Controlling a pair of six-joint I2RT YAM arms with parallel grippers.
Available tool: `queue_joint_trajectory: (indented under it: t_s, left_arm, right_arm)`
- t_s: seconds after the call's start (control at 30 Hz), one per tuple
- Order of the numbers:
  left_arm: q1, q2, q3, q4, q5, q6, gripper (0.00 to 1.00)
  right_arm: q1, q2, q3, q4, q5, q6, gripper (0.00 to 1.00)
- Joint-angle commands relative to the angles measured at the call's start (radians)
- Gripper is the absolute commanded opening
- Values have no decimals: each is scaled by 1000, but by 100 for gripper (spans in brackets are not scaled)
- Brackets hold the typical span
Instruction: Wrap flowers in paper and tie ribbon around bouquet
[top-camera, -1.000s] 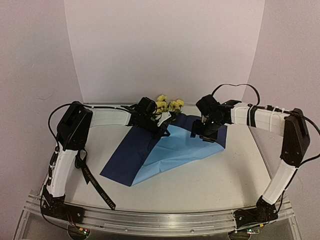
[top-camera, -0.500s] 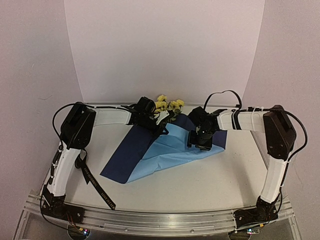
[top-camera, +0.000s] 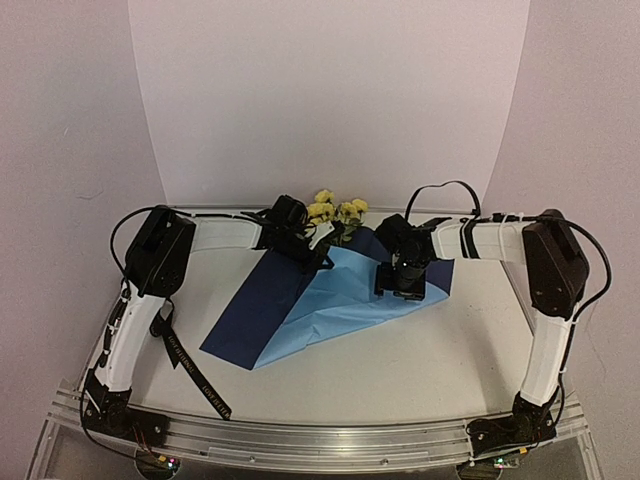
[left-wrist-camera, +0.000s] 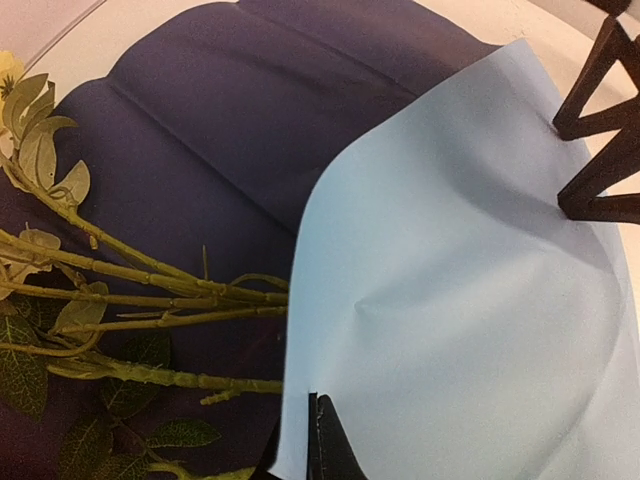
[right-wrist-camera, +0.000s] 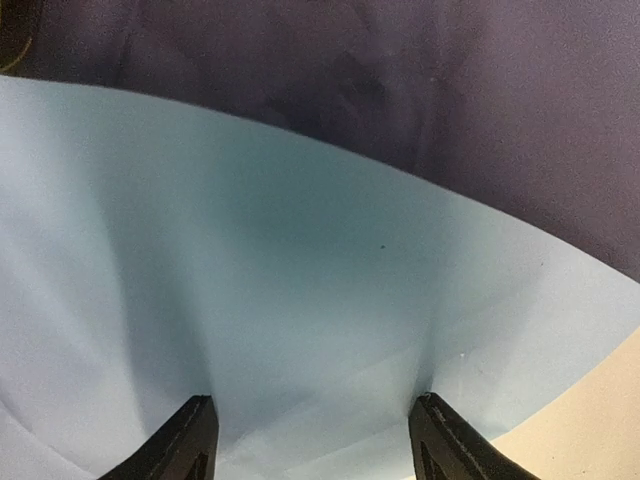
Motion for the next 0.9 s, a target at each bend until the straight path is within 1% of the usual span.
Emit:
queue_joint_trajectory:
  t_s: [0.0,0.17,0.27,0.33,0.5,0.63,0.77,0.87]
  left_arm:
    - [8,18,57,21,14,-2,0]
    - [15,30,64,39,1,-19,0]
    - [20,31,63,55,-18,-31,0]
    - [21,31,64,63,-24,-35,0]
    - [26,32,67,80,-38,-47,0]
    - [27,35,72,92,-51,-56,0]
    - [29,45,85,88,-44,-57,0]
    - [30,47,85,87,-41,-57,0]
  right_arm:
    - [21,-72,120,-34,49,-62,71]
    - [65,18,210,-32,26,-142,71]
    - [87,75,238,-30,26,-159,70]
    - [89,101,239,-28,28,-156,67]
    - [89,150,224,-16,38,-151,67]
    - [93,168,220,-13,19,-141,65]
    - [115,187,222,-15,-12,-136,61]
    - [127,191,212,-17,-7,-118,61]
